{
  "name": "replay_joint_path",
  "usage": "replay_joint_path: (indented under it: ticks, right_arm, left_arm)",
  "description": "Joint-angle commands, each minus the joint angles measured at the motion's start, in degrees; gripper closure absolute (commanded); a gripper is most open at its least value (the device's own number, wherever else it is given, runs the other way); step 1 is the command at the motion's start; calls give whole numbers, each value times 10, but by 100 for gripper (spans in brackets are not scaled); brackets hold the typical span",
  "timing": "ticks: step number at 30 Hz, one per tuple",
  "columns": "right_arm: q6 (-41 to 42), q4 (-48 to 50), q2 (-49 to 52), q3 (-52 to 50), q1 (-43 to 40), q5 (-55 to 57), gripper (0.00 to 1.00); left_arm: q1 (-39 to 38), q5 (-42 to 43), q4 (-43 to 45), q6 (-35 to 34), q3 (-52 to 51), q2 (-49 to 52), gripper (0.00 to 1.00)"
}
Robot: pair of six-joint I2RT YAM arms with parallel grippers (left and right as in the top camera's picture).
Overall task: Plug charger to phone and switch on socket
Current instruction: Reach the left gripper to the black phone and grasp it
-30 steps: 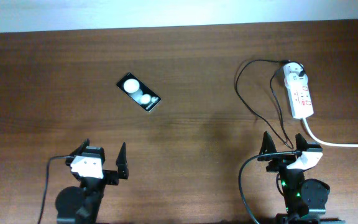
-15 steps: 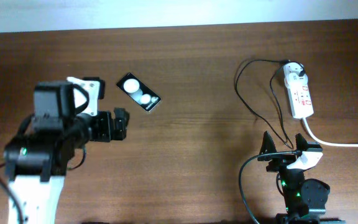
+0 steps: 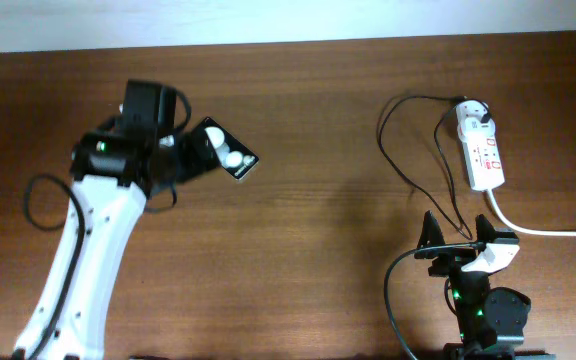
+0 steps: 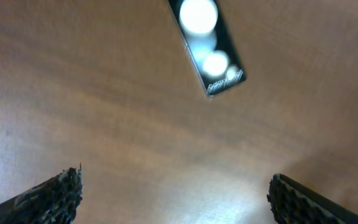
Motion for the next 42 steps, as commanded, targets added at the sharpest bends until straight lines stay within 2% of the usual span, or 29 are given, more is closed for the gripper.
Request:
replay_joint_path:
  ticks: [1, 3, 6, 10, 14, 20, 24, 29, 31, 42]
  right_arm:
    - [-6, -2, -4, -4, 0, 5, 1]
    - [-6, -2, -4, -4, 0, 5, 1]
    - [-6, -2, -4, -4, 0, 5, 1]
    - [-6, -2, -4, -4, 0, 5, 1]
    - [-6, -2, -4, -4, 0, 5, 1]
    - [-6, -2, -4, -4, 0, 5, 1]
    - [-6, -2, -4, -4, 0, 5, 1]
    - [-6, -2, -4, -4, 0, 5, 1]
    - [-6, -2, -4, -4, 0, 5, 1]
    - [-6, -2, -4, -4, 0, 5, 1]
  left_arm:
    - [-2, -21, -1, -19, 115, 94, 0]
    - [-2, -36, -5, -50, 189, 171, 1]
    - [-2, -49, 2, -129, 194, 226, 1]
    - [-2, -18, 92, -130, 194, 312, 1]
    - [-2, -17, 115, -131, 194, 367, 1]
    - [-8, -13, 141, -139, 193, 409, 1]
    - [-22, -41, 143, -197, 193, 410, 1]
    - [-37, -83, 143, -202, 193, 422, 1]
    - [-37, -83, 143, -227, 193, 435, 1]
    - [-37, -84, 154, -229, 193, 460, 1]
